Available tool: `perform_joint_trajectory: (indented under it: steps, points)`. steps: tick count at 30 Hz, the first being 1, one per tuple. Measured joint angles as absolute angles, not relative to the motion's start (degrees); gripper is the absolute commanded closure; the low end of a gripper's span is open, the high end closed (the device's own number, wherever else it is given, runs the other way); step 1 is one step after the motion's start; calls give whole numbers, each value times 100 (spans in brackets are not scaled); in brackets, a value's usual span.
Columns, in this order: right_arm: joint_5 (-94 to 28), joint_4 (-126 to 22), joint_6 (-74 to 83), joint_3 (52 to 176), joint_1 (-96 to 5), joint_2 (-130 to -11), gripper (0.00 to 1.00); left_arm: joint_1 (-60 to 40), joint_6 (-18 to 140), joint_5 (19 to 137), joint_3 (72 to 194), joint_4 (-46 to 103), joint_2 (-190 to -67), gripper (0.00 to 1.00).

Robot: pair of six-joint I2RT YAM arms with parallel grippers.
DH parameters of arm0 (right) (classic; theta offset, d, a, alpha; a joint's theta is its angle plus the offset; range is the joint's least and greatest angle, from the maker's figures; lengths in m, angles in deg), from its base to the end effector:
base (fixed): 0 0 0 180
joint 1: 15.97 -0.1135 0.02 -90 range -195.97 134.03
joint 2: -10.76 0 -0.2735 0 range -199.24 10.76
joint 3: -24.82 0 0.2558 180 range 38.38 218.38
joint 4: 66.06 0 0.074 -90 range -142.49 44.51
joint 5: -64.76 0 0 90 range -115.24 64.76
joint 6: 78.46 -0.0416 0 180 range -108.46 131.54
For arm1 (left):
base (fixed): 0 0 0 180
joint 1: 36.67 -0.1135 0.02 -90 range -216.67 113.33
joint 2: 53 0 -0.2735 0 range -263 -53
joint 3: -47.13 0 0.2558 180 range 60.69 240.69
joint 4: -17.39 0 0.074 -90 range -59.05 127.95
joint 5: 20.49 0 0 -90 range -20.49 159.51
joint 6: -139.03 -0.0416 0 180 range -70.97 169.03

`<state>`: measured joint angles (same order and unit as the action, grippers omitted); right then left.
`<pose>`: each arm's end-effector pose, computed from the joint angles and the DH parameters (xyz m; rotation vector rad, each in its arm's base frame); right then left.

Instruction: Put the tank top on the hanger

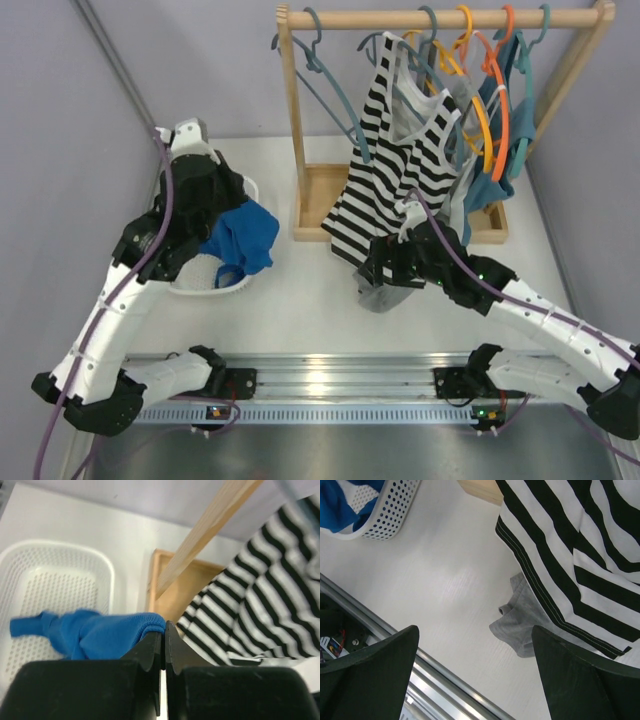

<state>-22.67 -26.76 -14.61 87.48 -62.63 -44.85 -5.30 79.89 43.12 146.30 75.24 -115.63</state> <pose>0.1504 0.1566 0.3089 -0.3673 2.1840 0.6848 0.1833 -0.0901 0.4682 -0.2942 1.8900 -0.2878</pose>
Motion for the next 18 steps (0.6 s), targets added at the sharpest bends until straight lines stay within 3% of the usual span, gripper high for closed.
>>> perform_joint_trajectory:
  steps: [18]
  points:
    - [-1935, -2569, -1529, 8908, -6263, -4479, 6, -239, 6985, 6106, 18181, 7815, -12673, 100]
